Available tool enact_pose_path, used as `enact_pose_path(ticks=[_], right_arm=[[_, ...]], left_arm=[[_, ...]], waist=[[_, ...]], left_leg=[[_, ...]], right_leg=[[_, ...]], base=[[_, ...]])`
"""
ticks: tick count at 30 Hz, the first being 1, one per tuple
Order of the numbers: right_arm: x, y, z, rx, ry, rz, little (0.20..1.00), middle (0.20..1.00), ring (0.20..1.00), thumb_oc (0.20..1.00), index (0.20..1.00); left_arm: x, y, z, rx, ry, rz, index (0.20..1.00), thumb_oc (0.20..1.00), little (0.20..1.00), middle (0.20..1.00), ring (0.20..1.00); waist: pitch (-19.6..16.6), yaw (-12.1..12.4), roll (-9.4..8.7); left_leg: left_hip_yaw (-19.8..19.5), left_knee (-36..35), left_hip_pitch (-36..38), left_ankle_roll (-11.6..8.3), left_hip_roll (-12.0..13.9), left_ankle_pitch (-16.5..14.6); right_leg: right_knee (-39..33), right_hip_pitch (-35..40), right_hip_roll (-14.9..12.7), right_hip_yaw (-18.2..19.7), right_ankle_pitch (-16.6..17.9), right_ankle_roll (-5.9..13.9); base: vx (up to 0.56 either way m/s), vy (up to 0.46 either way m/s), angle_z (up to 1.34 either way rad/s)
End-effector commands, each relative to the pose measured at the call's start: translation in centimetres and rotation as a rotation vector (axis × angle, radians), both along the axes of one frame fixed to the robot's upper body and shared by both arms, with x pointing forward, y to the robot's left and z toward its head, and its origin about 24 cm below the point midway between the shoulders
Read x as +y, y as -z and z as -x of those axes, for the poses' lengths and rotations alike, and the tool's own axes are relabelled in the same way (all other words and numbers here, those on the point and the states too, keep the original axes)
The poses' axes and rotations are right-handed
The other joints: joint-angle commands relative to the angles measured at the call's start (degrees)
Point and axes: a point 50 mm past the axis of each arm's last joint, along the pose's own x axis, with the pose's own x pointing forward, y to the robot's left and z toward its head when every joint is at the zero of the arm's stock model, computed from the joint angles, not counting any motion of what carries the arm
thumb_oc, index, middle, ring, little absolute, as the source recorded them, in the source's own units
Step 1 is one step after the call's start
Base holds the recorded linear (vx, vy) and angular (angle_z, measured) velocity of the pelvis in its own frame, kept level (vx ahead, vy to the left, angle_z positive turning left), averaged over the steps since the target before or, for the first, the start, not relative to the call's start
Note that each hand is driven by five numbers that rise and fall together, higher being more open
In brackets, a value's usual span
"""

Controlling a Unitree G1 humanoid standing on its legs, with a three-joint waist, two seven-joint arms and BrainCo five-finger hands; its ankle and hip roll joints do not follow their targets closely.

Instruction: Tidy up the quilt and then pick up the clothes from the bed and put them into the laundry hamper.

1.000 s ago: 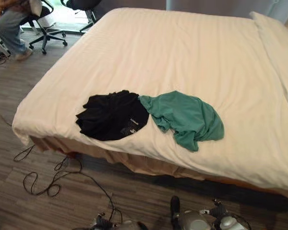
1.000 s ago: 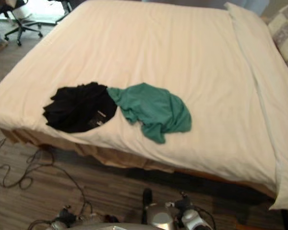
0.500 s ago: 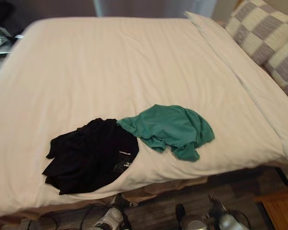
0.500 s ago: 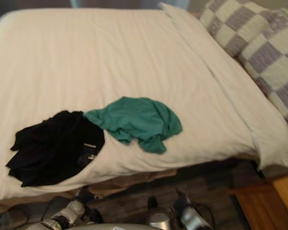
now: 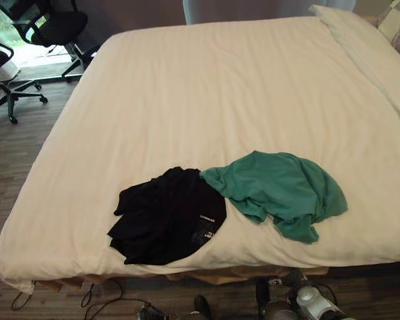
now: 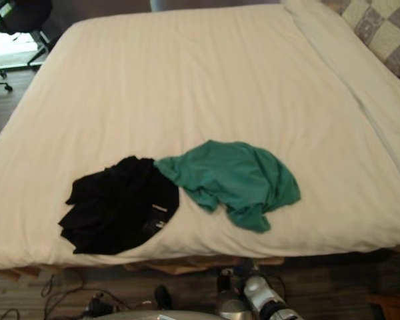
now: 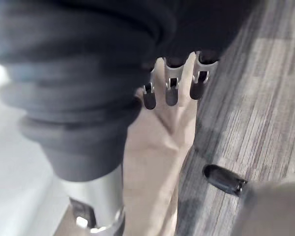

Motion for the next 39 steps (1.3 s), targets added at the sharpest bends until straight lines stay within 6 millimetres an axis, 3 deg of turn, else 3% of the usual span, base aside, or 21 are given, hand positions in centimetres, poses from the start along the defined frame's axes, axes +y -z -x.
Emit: enact_pose_path(ticks=[1, 6, 9, 10, 11, 12, 15, 16, 17, 19, 21, 22, 23, 25, 27, 29, 30, 31, 34, 37, 39], right_arm=[[-1.6, 1.0, 2.6, 0.086, 0.175, 0.006, 1.000, 1.000, 1.000, 1.000, 1.000], [-3.2, 1.6, 5.7, 0.108, 0.460, -0.038, 1.000, 1.000, 1.000, 1.000, 1.000], [-5.5, 1.2, 7.5, 0.044, 0.679, -0.029, 1.000, 1.000, 1.000, 1.000, 1.000], [-5.5, 1.2, 7.5, 0.044, 0.679, -0.029, 1.000, 1.000, 1.000, 1.000, 1.000], [-6.7, 0.7, 7.5, 0.000, 0.715, -0.010, 1.000, 1.000, 1.000, 1.000, 1.000], [-8.5, -0.7, 6.9, -0.116, 0.744, 0.020, 1.000, 1.000, 1.000, 1.000, 1.000], [-9.4, -1.6, 6.6, -0.178, 0.743, 0.039, 1.000, 1.000, 1.000, 1.000, 1.000], [-12.5, -5.0, 5.2, -0.376, 0.707, 0.112, 1.000, 1.000, 1.000, 1.000, 1.000], [-12.4, -5.0, 5.3, -0.375, 0.706, 0.111, 1.000, 1.000, 1.000, 1.000, 1.000], [-14.4, -7.4, 4.3, -0.464, 0.607, 0.219, 1.000, 1.000, 1.000, 1.000, 1.000], [-15.7, -9.9, 2.8, -0.488, 0.346, 0.390, 1.000, 1.000, 1.000, 1.000, 1.000], [-16.3, -11.6, 1.8, -0.537, 0.260, 0.452, 1.000, 1.000, 1.000, 1.000, 1.000], [-16.7, -13.6, 0.5, -0.595, 0.163, 0.525, 1.000, 1.000, 1.000, 1.000, 1.000], [-16.6, -14.7, -0.4, -0.626, 0.105, 0.562, 1.000, 1.000, 1.000, 1.000, 1.000], [-16.0, -16.6, -2.1, -0.690, -0.008, 0.612, 1.000, 1.000, 1.000, 1.000, 1.000], [-15.1, -17.9, -3.6, -0.745, -0.079, 0.635, 1.000, 1.000, 1.000, 1.000, 1.000], [-13.6, -19.1, -5.4, -0.816, -0.146, 0.632, 1.000, 1.000, 1.000, 1.000, 1.000], [-13.7, -19.2, -5.4, -0.816, -0.145, 0.634, 1.000, 1.000, 1.000, 1.000, 1.000], [-10.1, -21.9, -8.5, -0.967, -0.279, 0.613, 1.000, 1.000, 1.000, 1.000, 1.000], [-8.1, -23.7, -9.9, -1.066, -0.344, 0.597, 1.000, 1.000, 1.000, 1.000, 1.000], [-6.0, -25.6, -11.4, -1.170, -0.401, 0.577, 1.000, 1.000, 1.000, 1.000, 1.000]], left_arm=[[1.1, -0.5, -2.2, -0.017, -0.005, -0.058, 1.000, 1.000, 1.000, 1.000, 1.000], [4.4, -0.7, 1.6, 0.056, -0.214, -0.115, 1.000, 1.000, 1.000, 1.000, 1.000], [9.7, -2.4, 4.6, 0.079, -0.405, -0.258, 1.000, 1.000, 1.000, 1.000, 1.000], [9.7, -2.4, 4.6, 0.079, -0.405, -0.258, 1.000, 1.000, 1.000, 1.000, 1.000], [11.9, -3.5, 4.6, 0.037, -0.466, -0.310, 1.000, 1.000, 1.000, 1.000, 1.000], [15.0, -5.5, 4.0, -0.039, -0.505, -0.394, 1.000, 1.000, 1.000, 1.000, 1.000], [16.7, -6.8, 3.7, -0.096, -0.527, -0.443, 1.000, 1.000, 1.000, 1.000, 1.000], [20.8, -11.1, 1.4, -0.306, -0.538, -0.576, 1.000, 1.000, 1.000, 1.000, 1.000], [20.8, -11.1, 1.5, -0.306, -0.538, -0.576, 1.000, 1.000, 1.000, 1.000, 1.000], [22.8, -15.1, -1.2, -0.504, -0.467, -0.669, 1.000, 1.000, 1.000, 1.000, 1.000], [24.0, -20.2, -4.2, -0.730, -0.359, -0.754, 1.000, 1.000, 1.000, 1.000, 1.000], [23.5, -22.5, -6.2, -0.858, -0.275, -0.743, 1.000, 1.000, 1.000, 1.000, 1.000], [21.7, -25.1, -9.0, -1.054, -0.173, -0.706, 1.000, 1.000, 1.000, 1.000, 1.000], [20.6, -26.1, -10.2, -1.131, -0.125, -0.669, 1.000, 1.000, 1.000, 1.000, 1.000], [17.9, -27.4, -12.3, -1.229, 0.021, -0.602, 1.000, 1.000, 1.000, 1.000, 1.000], [15.5, -27.6, -13.8, -1.262, 0.137, -0.544, 1.000, 1.000, 1.000, 1.000, 1.000], [13.1, -26.6, -15.4, -1.266, 0.201, -0.463, 1.000, 1.000, 1.000, 1.000, 1.000], [13.1, -26.6, -15.5, -1.267, 0.201, -0.462, 1.000, 1.000, 1.000, 1.000, 1.000], [8.2, -24.4, -18.4, -1.213, 0.346, -0.331, 1.000, 1.000, 1.000, 1.000, 1.000], [6.1, -23.6, -19.7, -1.187, 0.410, -0.284, 1.000, 1.000, 1.000, 1.000, 1.000], [3.9, -23.8, -21.6, -1.203, 0.459, -0.261, 1.000, 1.000, 1.000, 1.000, 1.000]], waist=[[1.0, -1.0, -2.41], [-1.4, -2.5, -1.28], [-2.2, -3.3, -1.33], [-2.4, -3.3, -1.31], [-2.4, -3.4, -1.33], [-2.4, -3.5, -1.52], [-2.6, -3.6, -1.55], [-2.3, -3.9, -1.59], [-2.5, -3.9, -1.59], [-2.3, -3.6, -1.78], [-2.5, -3.0, -1.97], [-2.5, -2.7, -2.15], [-2.7, -2.4, -2.36], [-2.9, -2.3, -2.41], [-3.0, -2.0, -2.54], [-3.1, -2.1, -2.70], [-3.2, -2.4, -2.83], [-3.1, -2.3, -2.76], [-2.0, -3.3, -3.02], [-0.8, -4.1, -3.12], [1.2, -4.7, -3.36]], left_leg=[[0.5, 4.9, -1.9, -2.63, 2.6, -0.7], [0.8, -1.7, 2.3, -1.99, 1.9, -0.7], [1.1, -1.7, 3.5, -2.05, 1.2, -1.6], [1.2, -1.7, 3.3, -2.05, 1.2, -1.5], [1.0, -1.7, 3.5, -2.08, 1.0, -1.7], [0.8, -1.7, 3.6, -2.10, 0.7, -1.8], [0.7, -1.7, 3.4, -2.13, 0.6, -1.8], [0.4, -1.7, 3.9, -2.07, 0.2, -2.2], [0.4, -1.7, 3.6, -2.07, 0.2, -2.0], [0.3, -1.7, 3.9, -1.98, 0.2, -2.3], [0.4, -1.7, 3.8, -1.93, 0.3, -2.2], [0.3, -1.7, 3.9, -1.87, 0.3, -2.4], [0.0, -1.7, 4.0, -1.77, 0.3, -2.5], [-0.2, -1.7, 3.8, -1.70, 0.3, -2.3], [-0.6, -1.7, 4.1, -1.61, 0.3, -2.6], [-0.7, -1.7, 3.9, -1.46, 0.4, -2.4], [-0.5, -1.7, 4.1, -1.30, 0.6, -2.4], [-0.5, -1.7, 4.1, -1.30, 0.6, -2.4], [0.4, -1.7, 4.1, -1.10, 0.8, -2.5], [1.2, -1.7, 4.1, -1.10, 0.9, -2.6], [2.0, -1.7, 2.4, -1.11, 1.3, -1.8]], right_leg=[[0.0, 2.5, -3.4, 0.7, -6.8, 3.66], [0.0, 2.2, -3.5, 0.0, -5.5, 4.64], [0.0, 2.6, -4.6, -0.2, -4.5, 5.66], [0.0, 2.4, -4.5, -0.2, -4.4, 5.61], [0.0, 2.7, -4.9, -0.4, -4.3, 5.96], [0.0, 2.8, -5.4, -0.5, -3.9, 6.41], [0.0, 2.6, -5.6, -0.6, -3.7, 6.58], [0.0, 3.2, -6.2, -0.9, -3.5, 7.24], [0.0, 2.9, -6.1, -0.9, -3.3, 7.16], [0.0, 3.1, -6.4, -1.2, -3.3, 7.52], [0.0, 3.1, -6.6, -1.5, -3.3, 7.72], [0.0, 3.3, -6.7, -1.6, -3.5, 7.86], [0.0, 3.6, -6.9, -1.7, -3.6, 7.89], [0.0, 3.4, -6.9, -1.8, -3.4, 7.78], [0.0, 3.9, -7.0, -2.1, -3.9, 7.80], [0.0, 3.8, -7.0, -2.1, -3.8, 7.56], [0.0, 3.8, -6.9, -1.8, -3.9, 7.42], [0.0, 3.7, -6.9, -1.8, -3.9, 7.41], [0.0, 3.2, -6.5, -0.8, -3.9, 7.08], [0.0, 2.5, -6.2, 0.0, -3.9, 7.04], [0.1, 0.1, -5.9, 1.1, -2.9, 7.06]], base=[[-0.05, 0.131, 0.08], [0.01, 0.136, 0.05], [0.05, 0.143, -0.01], [0.02, 0.084, -0.06], [0.01, 0.081, -0.03], [0.00, 0.081, 0.01], [0.01, 0.052, 0.01], [0.01, 0.056, 0.02], [0.02, 0.067, 0.09], [-0.01, 0.002, 0.20], [-0.02, -0.024, 0.09], [0.01, -0.030, 0.09], [0.02, -0.024, 0.14], [0.00, -0.021, 0.18], [0.03, -0.026, 0.16], [0.02, -0.042, 0.01], [0.01, -0.037, 0.00], [0.03, -0.037, 0.02], [-0.01, -0.032, -0.01], [-0.05, -0.033, -0.17], [-0.21, -0.050, -0.30]])
